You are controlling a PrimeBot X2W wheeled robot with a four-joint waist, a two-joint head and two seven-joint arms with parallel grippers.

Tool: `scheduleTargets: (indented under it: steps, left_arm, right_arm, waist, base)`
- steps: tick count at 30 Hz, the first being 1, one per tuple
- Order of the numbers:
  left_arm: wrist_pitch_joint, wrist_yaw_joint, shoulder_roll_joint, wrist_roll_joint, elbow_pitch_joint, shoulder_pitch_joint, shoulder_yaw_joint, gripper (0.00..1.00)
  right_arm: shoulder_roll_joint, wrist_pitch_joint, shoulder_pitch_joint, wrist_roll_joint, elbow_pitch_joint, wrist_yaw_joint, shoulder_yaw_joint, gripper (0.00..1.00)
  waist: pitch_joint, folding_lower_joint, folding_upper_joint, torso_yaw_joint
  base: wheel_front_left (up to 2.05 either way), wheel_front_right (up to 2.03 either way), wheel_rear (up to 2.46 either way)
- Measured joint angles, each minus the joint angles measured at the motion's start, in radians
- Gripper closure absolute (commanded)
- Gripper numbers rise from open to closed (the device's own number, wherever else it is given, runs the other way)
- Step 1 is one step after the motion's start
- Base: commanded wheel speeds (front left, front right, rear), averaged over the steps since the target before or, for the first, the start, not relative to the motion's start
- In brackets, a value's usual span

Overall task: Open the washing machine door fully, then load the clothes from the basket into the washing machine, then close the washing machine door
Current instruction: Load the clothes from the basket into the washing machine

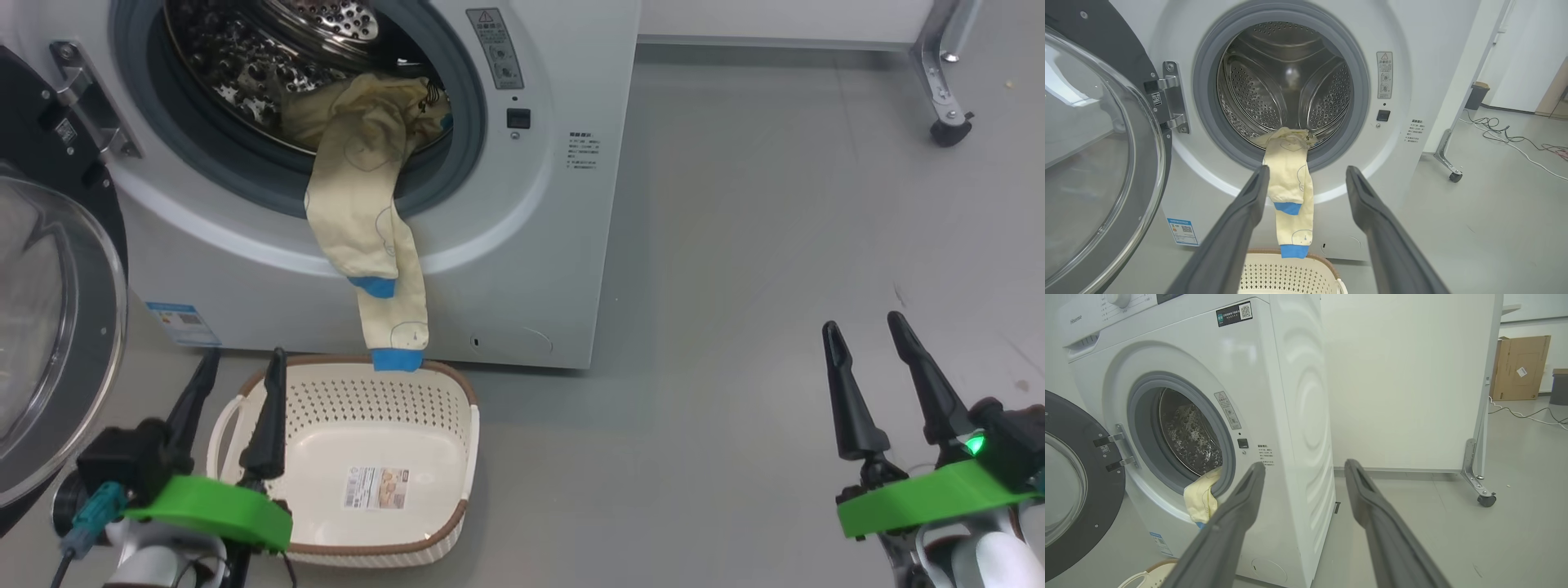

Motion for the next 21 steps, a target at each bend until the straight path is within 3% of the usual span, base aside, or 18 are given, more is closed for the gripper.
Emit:
scheduleTargets:
  steps: [11,21]
  left_arm:
    - [0.000,0.030,-0.046,0.038,-0.096,0.148,0.069,0.00]
    - [0.000,0.002,-0.077,0.097,-0.106,0.182,0.090,0.00]
  right_arm:
    - [0.011,0.000,0.048,0.009,-0.006,0.000,0.001,0.00]
    - [0.020,0.000,0.054,0.009,-0.006,0.000,0.002,0.00]
  waist:
    - [-0.047,0.0000,0.0000,-0.013]
    - [-0.058,0.0000,0.0000,-0.023]
  base:
    - [0.00,0.00,0.00]
    - [0.00,0.00,0.00]
